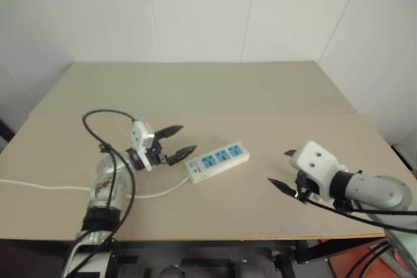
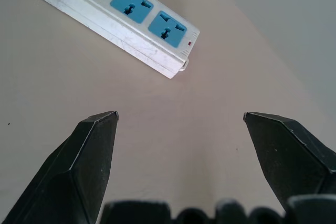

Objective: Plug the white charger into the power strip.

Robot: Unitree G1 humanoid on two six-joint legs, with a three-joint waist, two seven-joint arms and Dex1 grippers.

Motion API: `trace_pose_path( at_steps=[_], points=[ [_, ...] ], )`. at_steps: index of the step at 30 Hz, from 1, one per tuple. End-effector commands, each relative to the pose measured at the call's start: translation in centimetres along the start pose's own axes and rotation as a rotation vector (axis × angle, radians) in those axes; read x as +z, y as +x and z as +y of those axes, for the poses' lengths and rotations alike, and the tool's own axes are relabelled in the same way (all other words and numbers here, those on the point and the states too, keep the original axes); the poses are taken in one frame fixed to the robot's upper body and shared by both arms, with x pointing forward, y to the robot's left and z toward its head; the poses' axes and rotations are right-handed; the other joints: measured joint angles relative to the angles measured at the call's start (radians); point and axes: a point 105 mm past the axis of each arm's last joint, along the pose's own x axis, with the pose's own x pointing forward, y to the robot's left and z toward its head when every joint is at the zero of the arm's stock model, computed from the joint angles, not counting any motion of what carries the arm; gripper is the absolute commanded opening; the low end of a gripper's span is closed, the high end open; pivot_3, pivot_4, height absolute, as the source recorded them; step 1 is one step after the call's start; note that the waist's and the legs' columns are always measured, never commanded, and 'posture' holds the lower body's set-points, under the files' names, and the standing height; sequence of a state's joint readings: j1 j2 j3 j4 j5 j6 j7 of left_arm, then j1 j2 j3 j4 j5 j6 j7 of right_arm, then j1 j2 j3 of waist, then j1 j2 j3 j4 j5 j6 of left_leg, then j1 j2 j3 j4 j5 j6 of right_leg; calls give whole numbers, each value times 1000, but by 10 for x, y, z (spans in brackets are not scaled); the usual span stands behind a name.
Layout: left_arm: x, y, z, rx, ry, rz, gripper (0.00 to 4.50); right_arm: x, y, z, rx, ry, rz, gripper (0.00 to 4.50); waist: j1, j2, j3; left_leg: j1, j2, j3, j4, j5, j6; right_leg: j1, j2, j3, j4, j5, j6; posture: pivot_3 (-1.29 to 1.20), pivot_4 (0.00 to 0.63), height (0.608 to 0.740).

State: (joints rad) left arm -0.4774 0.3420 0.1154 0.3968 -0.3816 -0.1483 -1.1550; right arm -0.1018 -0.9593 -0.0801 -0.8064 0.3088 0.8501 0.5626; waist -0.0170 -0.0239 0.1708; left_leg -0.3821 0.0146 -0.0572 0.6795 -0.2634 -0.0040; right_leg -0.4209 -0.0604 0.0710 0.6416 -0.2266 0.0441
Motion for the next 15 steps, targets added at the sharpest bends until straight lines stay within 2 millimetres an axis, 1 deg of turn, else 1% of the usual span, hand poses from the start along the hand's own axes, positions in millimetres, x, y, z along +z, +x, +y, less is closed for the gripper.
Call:
trace_pose_path(
  at_steps=[1, 5, 8, 11, 15],
  points=[
    [-3, -6, -3, 18, 20, -43, 4438, 8, -4, 0, -35, -38, -31, 4500, 2, 0, 0, 0, 0, 0, 0, 0, 0, 0, 0, 0, 0, 0, 0, 0, 150, 740],
    [-14, -10, -12, 12, -8, -38, 4438, 7, -2, 3, -39, -35, -28, 4500, 3, 0, 0, -1, 0, 0, 1, 0, 0, 0, 0, 0, 0, 0, 0, 0, 150, 740],
    [-25, -10, -18, -1, -14, 0, 4438, 8, 0, 3, -40, -41, -31, 4500, 3, 0, 0, 0, 0, 0, 1, 0, 0, 0, 0, 0, 0, 0, 0, 0, 150, 740],
    [-33, -9, -23, 3, -32, 27, 4438, 8, 1, 3, -42, -44, -31, 4500, 3, 0, 0, 0, 0, 0, 1, 0, 0, 0, 0, 0, 0, 0, 0, 0, 150, 740],
    [-43, -10, -35, -38, -30, 78, 4438, 6, 1, 2, -49, -40, -26, 4500, 2, 0, 0, 0, 0, -1, 0, 0, 0, 0, 0, 0, 0, 0, 0, 0, 150, 740]
  ],
)
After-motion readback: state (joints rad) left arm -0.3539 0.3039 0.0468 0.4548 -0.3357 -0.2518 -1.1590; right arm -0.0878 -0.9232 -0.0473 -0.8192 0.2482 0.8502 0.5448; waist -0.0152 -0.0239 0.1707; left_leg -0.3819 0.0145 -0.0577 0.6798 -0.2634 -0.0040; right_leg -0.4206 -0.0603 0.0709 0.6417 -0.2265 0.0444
